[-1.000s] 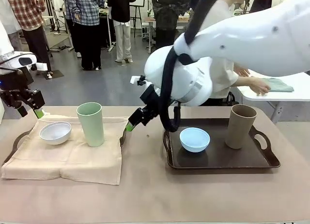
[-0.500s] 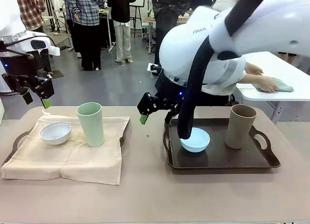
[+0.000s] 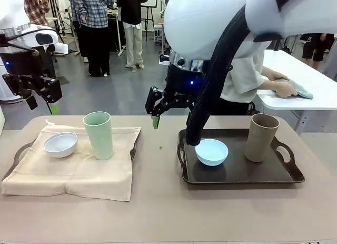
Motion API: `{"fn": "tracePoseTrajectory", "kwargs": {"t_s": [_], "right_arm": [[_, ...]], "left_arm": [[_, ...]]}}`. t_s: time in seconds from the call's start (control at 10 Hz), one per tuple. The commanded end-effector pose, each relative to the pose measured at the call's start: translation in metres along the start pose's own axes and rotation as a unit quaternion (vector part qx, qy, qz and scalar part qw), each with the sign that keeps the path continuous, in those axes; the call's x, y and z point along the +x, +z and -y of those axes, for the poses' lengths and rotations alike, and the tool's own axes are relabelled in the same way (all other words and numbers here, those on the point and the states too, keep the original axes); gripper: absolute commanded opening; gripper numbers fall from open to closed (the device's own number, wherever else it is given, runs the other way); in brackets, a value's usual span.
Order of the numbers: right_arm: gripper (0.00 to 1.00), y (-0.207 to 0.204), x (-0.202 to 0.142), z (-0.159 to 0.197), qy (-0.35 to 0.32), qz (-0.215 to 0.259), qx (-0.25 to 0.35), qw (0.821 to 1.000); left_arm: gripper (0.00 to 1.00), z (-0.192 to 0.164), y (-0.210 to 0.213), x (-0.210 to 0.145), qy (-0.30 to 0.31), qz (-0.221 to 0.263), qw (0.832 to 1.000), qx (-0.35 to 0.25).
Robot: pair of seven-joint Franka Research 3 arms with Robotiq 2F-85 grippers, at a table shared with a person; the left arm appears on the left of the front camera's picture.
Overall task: Set up a tray with a mat and arrange the tableware.
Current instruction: Place the Picnic Bowl and Reusable plastic cup back onto the Handle tray in front of the human's position, then pick up the Picnic Bowl and Reusable plastic cup from the Handle tray in front of the human's position and hold them in the air.
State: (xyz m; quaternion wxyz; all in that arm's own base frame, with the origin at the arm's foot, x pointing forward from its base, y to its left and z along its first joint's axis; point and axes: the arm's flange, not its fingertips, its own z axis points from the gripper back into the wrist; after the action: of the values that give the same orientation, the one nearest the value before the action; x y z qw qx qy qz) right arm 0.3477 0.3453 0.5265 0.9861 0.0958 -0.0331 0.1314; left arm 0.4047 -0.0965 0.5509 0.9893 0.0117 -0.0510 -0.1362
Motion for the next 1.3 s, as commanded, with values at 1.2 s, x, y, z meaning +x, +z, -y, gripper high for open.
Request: {"fn": "tracePoseTrajectory", "kwargs": {"t_s": [1.2], "right_arm": [[1.00, -0.0178, 0.0064, 0.0141, 0.016, 0.005, 0.025, 1.000]], "left_arm": [[0.67, 0.0029, -0.0023, 0.0020, -0.005, 0.010, 1.000, 0.007]]}}
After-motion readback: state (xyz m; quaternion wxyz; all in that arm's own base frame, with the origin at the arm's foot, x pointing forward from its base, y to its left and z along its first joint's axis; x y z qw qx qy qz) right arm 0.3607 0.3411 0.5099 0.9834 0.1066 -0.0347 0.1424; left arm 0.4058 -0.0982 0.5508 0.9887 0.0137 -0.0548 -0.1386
